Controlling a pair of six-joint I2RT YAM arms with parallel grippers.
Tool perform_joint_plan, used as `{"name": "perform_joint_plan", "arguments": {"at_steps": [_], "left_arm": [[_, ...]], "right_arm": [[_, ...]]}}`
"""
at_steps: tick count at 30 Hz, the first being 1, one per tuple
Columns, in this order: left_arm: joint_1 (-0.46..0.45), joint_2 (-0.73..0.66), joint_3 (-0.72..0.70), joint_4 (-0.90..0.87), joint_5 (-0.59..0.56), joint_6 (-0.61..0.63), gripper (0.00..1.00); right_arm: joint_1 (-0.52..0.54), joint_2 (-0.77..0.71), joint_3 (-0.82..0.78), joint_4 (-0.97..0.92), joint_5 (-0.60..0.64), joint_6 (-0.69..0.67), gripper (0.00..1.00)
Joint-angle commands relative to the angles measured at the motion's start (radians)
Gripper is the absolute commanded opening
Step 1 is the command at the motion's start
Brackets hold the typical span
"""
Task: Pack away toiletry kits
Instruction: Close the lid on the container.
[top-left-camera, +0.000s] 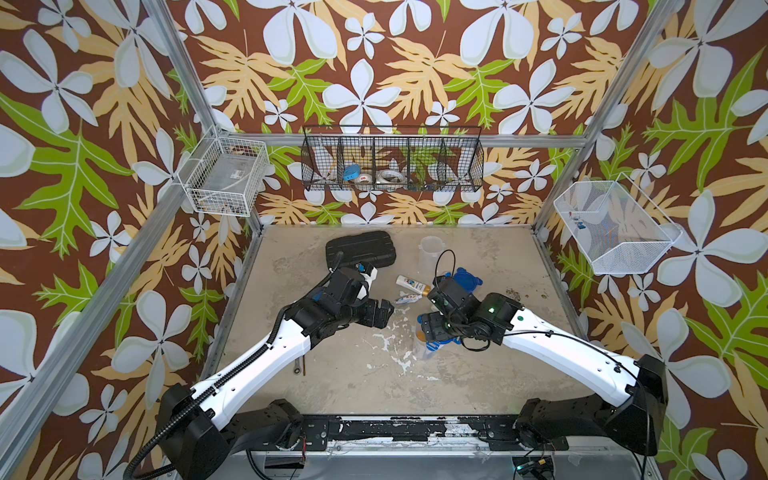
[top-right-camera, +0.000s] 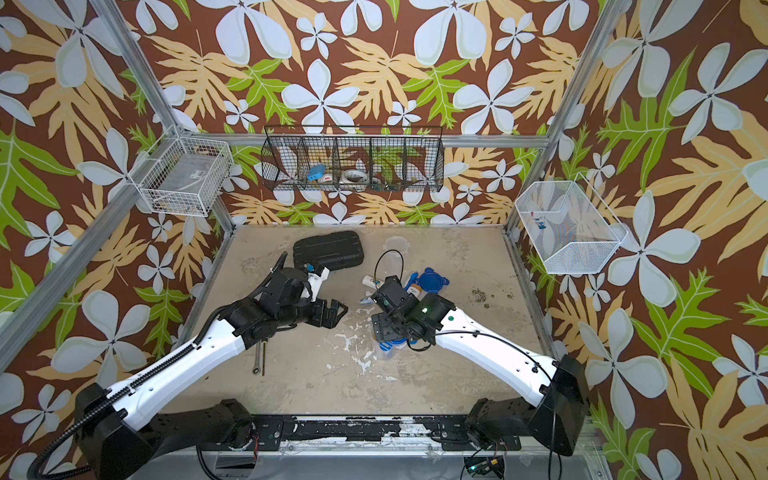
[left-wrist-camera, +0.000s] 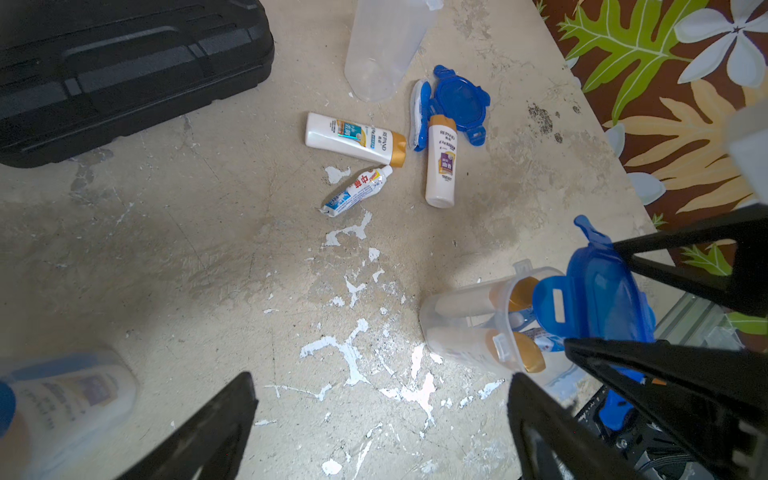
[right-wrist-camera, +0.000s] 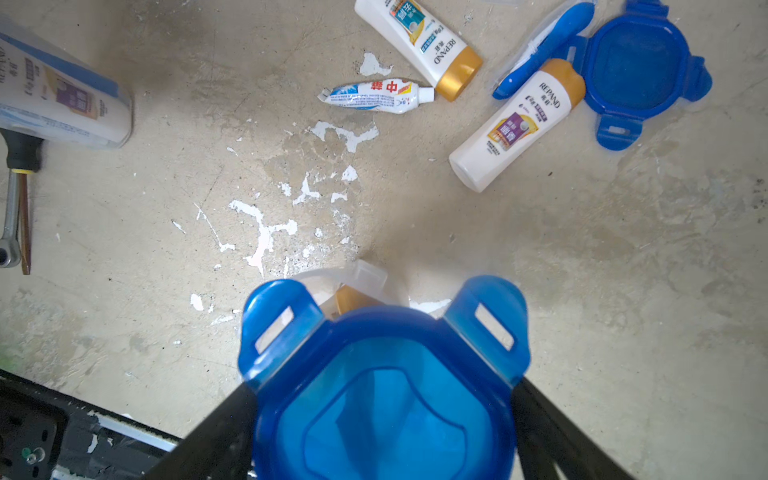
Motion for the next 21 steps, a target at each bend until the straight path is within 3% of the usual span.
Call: {"name": "perform_joint_plan", "arguments": {"at_steps": [1, 21], "left_arm": [[0.002, -0.015, -0.003, -0.023, 0.005, 0.004, 0.95], [0.001, 0.011, -0.005, -0.041, 0.019, 0.013, 0.95]], "right_arm": [[0.002, 0.017, 0.017, 0.024, 0.023, -0.056, 0.70], [0.002, 0.063, 0.007, 0.053, -0.102, -0.288, 0.70]]}}
